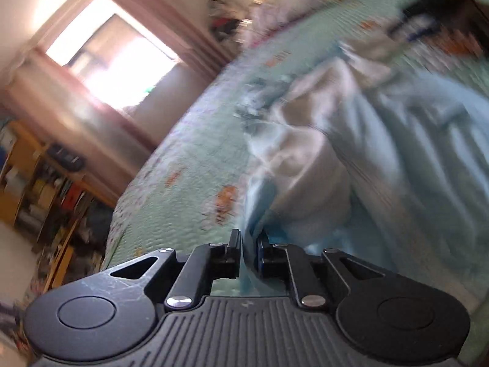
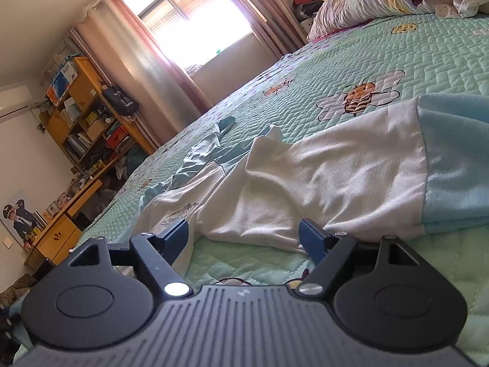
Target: Fold clothes
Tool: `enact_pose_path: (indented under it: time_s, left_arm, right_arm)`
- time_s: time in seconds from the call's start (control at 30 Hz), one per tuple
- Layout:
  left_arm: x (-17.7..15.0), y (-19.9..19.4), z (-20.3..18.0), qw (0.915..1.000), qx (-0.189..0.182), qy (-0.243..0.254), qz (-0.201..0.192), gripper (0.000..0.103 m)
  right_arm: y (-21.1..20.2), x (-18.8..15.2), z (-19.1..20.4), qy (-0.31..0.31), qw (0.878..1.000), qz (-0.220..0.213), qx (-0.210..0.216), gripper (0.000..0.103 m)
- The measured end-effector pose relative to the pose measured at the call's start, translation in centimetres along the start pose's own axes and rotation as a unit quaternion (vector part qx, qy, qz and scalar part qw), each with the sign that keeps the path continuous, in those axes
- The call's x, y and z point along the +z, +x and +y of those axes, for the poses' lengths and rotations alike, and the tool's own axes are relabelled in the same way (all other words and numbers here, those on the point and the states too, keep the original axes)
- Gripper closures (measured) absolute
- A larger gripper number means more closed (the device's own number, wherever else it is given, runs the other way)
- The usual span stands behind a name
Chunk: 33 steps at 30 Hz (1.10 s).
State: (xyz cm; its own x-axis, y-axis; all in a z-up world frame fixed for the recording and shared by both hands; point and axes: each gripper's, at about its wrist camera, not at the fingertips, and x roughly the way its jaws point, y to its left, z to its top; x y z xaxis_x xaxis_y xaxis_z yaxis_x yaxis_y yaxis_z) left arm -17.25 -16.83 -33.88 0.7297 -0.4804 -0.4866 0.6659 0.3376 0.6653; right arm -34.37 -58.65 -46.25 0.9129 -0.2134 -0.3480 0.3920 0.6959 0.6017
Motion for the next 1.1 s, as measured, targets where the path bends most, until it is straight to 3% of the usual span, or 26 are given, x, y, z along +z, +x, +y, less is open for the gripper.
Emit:
enact_pose_path:
  time_s: [0.03, 0.13, 0.17, 0.23, 0.37, 0.47, 0.53, 0.57, 0.7, 0.77, 0.83, 0.9, 0.97, 1.0, 1.03, 1.1]
  left_arm:
    - [0.3, 0.0, 0.1, 1.0000, -0.007, 0.003, -0.002, 0.080]
    - [1.3, 0.1, 0.5, 0.9995, -0.028, 0.013, -0.008, 0.045]
    - [1.6, -0.6, 0.1, 0.9978, -0.064, 0.009, -0.016, 0.040]
    - [2.3, -2.4, -1.2, 0.9879, -0.151, -0.002, -0.037, 0.038]
    - [2.7, -4.4, -3.3, 0.9745, -0.216, -0.019, -0.059, 0.032]
    - [2.3, -1.0, 0.7, 0.9762, -0.175, -0.123, -0.034, 0.029]
    - [2.0, 1.6, 3.7, 0.9701, -0.143, -0.196, -0.014, 0.021]
    - [1.7, 3.2, 5.3, 0.9623, -0.144, -0.231, 0.001, 0.018]
    - [0.1, 9.6, 6.6, 0.9311, -0.176, -0.306, 0.090, 0.023]
    - [-0.3, 11.2, 5.6, 0.9169, -0.192, -0.328, 0.122, 0.058]
    - [1.1, 8.4, 2.6, 0.9258, -0.194, -0.312, 0.090, 0.071]
    - [3.3, 3.6, -2.4, 0.9489, -0.234, -0.211, 0.021, 0.078]
    - [4.8, -1.1, -7.6, 0.9604, -0.264, -0.080, -0.041, 0.072]
    - [4.9, -3.1, -10.2, 0.9614, -0.268, -0.001, -0.063, 0.069]
    - [4.7, -3.9, -11.2, 0.9608, -0.269, 0.027, -0.062, 0.061]
    - [3.8, -4.2, -11.2, 0.9614, -0.271, 0.022, -0.043, 0.056]
  right_arm:
    - [0.0, 0.0, 0.0, 0.000, 1.000, 0.000, 0.000, 0.023]
    - [0.0, 0.0, 0.0, 0.000, 1.000, 0.000, 0.000, 0.022]
    - [0.0, 0.0, 0.0, 0.000, 1.000, 0.000, 0.000, 0.022]
    - [0.0, 0.0, 0.0, 0.000, 1.000, 0.000, 0.000, 0.022]
    - [0.0, 0.0, 0.0, -0.001, 1.000, 0.000, 0.000, 0.022]
    - [0.0, 0.0, 0.0, 0.000, 1.000, 0.000, 0.001, 0.022]
    - [0.0, 0.0, 0.0, 0.000, 1.000, 0.000, 0.001, 0.022]
    - [0.0, 0.0, 0.0, 0.000, 1.000, -0.001, 0.001, 0.022]
    - [0.0, 0.0, -0.1, 0.000, 1.000, 0.000, 0.001, 0.022]
    - [0.0, 0.0, -0.1, 0.000, 1.000, 0.000, 0.001, 0.022]
    - [0.0, 0.0, -0.1, 0.000, 1.000, 0.000, 0.001, 0.022]
    - [0.1, 0.0, 0.0, -0.002, 1.000, 0.000, 0.003, 0.020]
    - [0.2, 0.0, 0.0, -0.004, 1.000, 0.001, 0.004, 0.019]
    - [0.2, 0.1, 0.0, -0.004, 1.000, 0.001, 0.004, 0.019]
    - [0.2, 0.1, -0.1, -0.004, 1.000, 0.001, 0.005, 0.019]
    - [0.2, 0.1, -0.1, -0.003, 1.000, 0.000, 0.006, 0.019]
